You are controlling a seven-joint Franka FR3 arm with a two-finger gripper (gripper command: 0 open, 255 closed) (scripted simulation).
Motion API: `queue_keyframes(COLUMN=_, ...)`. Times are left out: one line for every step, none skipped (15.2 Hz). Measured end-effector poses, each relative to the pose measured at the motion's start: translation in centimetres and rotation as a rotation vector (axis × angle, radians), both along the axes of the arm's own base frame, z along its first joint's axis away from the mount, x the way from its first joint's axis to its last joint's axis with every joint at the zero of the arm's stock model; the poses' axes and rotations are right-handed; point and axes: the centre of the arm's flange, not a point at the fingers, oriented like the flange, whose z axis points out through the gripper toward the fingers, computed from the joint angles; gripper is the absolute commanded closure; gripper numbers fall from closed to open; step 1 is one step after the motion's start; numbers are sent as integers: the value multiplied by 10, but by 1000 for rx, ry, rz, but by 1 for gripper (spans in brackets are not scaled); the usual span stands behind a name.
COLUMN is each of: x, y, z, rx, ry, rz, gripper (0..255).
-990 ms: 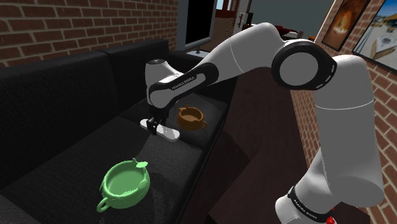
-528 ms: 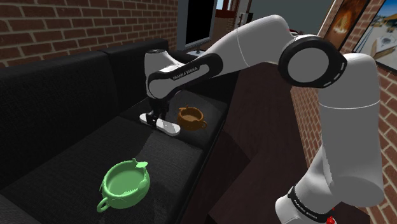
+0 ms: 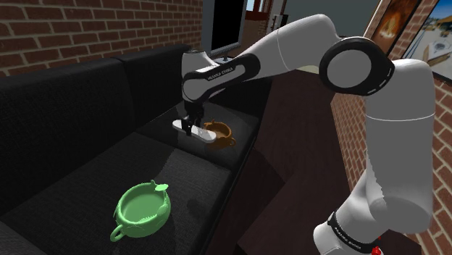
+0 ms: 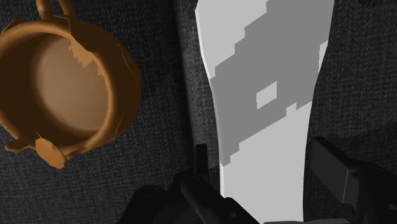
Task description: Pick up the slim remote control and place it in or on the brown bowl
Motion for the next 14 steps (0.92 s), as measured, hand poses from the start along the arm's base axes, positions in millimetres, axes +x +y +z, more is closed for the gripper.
queue_keyframes(x=4, y=-14, z=-1, rx=0, ry=0, rz=0, gripper=255)
queue_keyframes(x=6, y=-26, z=0, rx=0, ry=0, rz=0, gripper=255)
queue_keyframes(x=4, y=-39, z=-1, rx=0, ry=0, rz=0, gripper=255)
queue_keyframes(x=4, y=-52, z=1, rx=0, ry=0, rz=0, gripper=255)
queue_keyframes(x=7, y=-65, z=1, rx=0, ry=0, rz=0, gripper=255)
queue_keyframes(x=11, y=-79, z=2, rx=0, ry=0, rz=0, gripper=255)
queue_keyframes(x=13, y=-91, z=0, rx=0, ry=-1, rz=0, gripper=255)
queue_keyframes(x=17, y=-104, z=-1, rx=0, ry=0, rz=0, gripper=255)
queue_keyframes(x=15, y=-117, z=1, rx=0, ry=0, rz=0, gripper=255)
queue_keyframes(x=17, y=-132, z=3, rx=0, ry=0, rz=0, gripper=255)
queue_keyframes(x=21, y=-145, z=1, rx=0, ry=-1, rz=0, gripper=255)
queue_keyframes(x=23, y=-161, z=1, rx=0, ry=0, rz=0, gripper=255)
queue_keyframes(x=25, y=-171, z=1, rx=0, ry=0, rz=-1, gripper=255)
queue_keyframes(x=26, y=-183, z=2, rx=0, ry=0, rz=0, gripper=255)
